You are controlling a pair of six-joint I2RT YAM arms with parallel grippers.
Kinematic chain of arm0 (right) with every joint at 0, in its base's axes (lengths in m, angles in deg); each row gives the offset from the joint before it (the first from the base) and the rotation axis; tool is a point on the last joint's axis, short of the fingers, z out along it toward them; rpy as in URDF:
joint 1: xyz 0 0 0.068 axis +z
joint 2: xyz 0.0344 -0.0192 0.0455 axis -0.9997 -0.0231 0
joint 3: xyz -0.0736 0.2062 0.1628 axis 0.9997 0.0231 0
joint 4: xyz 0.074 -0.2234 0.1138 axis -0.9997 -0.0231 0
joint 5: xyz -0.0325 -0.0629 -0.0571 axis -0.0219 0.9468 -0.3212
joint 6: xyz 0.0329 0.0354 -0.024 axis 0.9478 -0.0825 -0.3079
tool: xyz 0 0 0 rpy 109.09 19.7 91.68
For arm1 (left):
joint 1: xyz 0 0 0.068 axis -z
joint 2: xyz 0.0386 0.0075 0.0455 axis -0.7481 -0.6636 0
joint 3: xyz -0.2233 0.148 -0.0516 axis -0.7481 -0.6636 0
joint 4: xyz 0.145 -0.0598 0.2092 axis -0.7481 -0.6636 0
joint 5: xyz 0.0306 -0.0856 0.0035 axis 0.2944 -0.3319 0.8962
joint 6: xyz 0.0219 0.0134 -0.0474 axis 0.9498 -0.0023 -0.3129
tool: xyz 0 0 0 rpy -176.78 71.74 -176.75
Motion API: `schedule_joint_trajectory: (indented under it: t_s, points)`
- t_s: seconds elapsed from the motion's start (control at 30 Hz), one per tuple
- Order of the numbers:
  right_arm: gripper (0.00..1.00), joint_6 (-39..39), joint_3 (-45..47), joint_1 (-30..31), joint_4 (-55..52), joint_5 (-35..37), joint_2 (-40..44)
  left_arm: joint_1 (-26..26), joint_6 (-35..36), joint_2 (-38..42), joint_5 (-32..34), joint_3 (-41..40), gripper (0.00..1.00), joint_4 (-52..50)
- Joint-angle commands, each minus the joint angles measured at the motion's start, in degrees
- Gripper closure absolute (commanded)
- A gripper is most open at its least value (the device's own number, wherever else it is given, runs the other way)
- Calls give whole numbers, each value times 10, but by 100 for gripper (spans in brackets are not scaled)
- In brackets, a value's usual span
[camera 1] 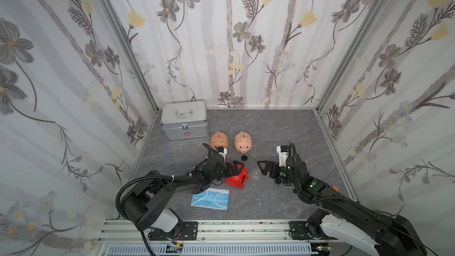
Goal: Open piggy banks
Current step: Adjust the piggy bank at the center of the board.
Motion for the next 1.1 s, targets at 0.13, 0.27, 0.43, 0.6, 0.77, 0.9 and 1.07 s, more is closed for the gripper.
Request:
schedule_joint_trajectory:
  t_s: [0.13,0.27,0.43,0.6,0.77,0.9,1.07]
  points:
    - [2,-78,-26,74,70,-20,-33,1,-3,5,6,-2,0,-19]
    - [4,-56,-30,83,78,-4,-72,2,-5,9,9,-5,0,-18]
    - [7,-3,-8,91,125,-2,-101,3,-8,7,12,-2,0,-19]
    - [3,51,26,113,171,46,-101,4,-11,3,13,0,0,-18]
    - [0,58,33,127,190,48,-105,4,-20,8,19,-2,0,-18]
    - [0,57,35,127,208,36,-112,4,-23,12,22,-2,0,-18]
    - [2,45,29,128,221,15,-130,5,-29,13,22,-6,0,-11]
